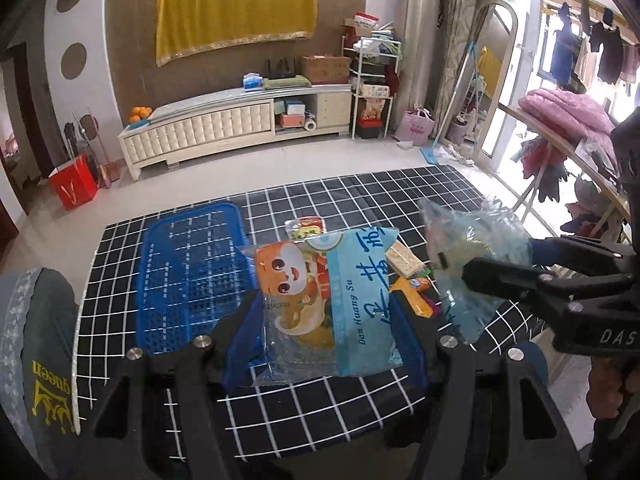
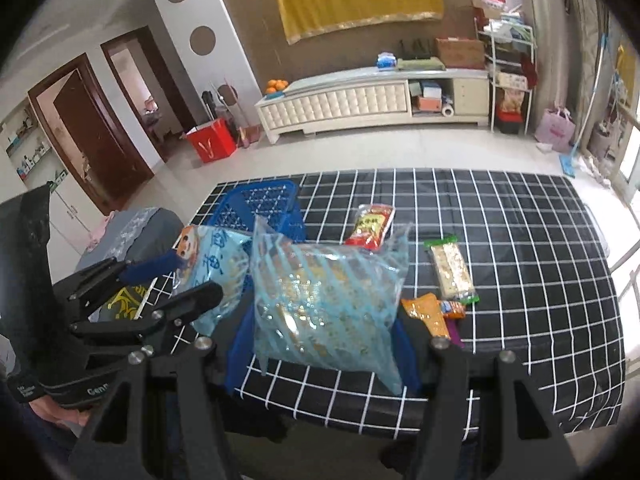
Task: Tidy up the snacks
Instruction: 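Lower the pastry bag into the blue basket and open the right gripper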
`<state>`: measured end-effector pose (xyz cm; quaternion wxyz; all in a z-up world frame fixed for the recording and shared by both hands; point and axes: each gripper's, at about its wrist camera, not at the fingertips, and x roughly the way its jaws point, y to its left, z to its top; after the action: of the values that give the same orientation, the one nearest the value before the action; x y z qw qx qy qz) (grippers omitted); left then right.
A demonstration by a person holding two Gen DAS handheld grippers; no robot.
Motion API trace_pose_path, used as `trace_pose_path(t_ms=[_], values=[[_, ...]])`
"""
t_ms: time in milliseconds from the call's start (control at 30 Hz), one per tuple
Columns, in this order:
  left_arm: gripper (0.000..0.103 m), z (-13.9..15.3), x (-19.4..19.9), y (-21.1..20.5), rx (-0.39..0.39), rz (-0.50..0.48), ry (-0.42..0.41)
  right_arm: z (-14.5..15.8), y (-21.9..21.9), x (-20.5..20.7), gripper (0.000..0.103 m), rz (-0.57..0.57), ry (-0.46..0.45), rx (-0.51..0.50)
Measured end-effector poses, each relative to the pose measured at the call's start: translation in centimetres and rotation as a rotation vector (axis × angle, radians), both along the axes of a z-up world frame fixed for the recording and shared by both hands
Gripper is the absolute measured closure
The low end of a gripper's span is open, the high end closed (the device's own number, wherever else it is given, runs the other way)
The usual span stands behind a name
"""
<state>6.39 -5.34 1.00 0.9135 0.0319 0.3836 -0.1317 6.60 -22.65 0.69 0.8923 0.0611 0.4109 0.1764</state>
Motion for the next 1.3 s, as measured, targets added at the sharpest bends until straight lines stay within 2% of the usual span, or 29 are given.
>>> trace_pose_path(t_ms=[200, 433, 700, 900, 1033, 1300], values=[[0.042, 1.4, 0.5, 3.3, 0.003, 0.033, -0.035, 1.2, 2.4, 0.5, 0.038, 0.028, -0.032, 0.0], [0.042, 2.3, 2.3, 8.1, 0.013, 0.099, -0.045, 2.0, 6.1, 3.9, 0.038, 0.094, -0.049, 0.001], [0.042, 1.5, 5.7, 13.2, 0.03, 0.169, -0.014, 0.3, 10.7, 8.0, 0.038, 0.163, -0.015, -0.022], [0.042, -0.9, 9.4, 16.2, -0.012, 0.178, 0.045, -1.7, 13.1, 10.4, 0.038, 0.172, 0.018, -0.025], [0.042, -3.9, 13.2, 17.3, -0.036, 0.187, 0.131, -3.7, 14.4, 12.4, 0.038, 0.178, 0.056, -0.039], [0.041, -9.1, 17.6, 16.7, -0.021, 0.166, 0.229, -6.8, 14.4, 14.9, 0.038, 0.159, 0.121, -0.069]])
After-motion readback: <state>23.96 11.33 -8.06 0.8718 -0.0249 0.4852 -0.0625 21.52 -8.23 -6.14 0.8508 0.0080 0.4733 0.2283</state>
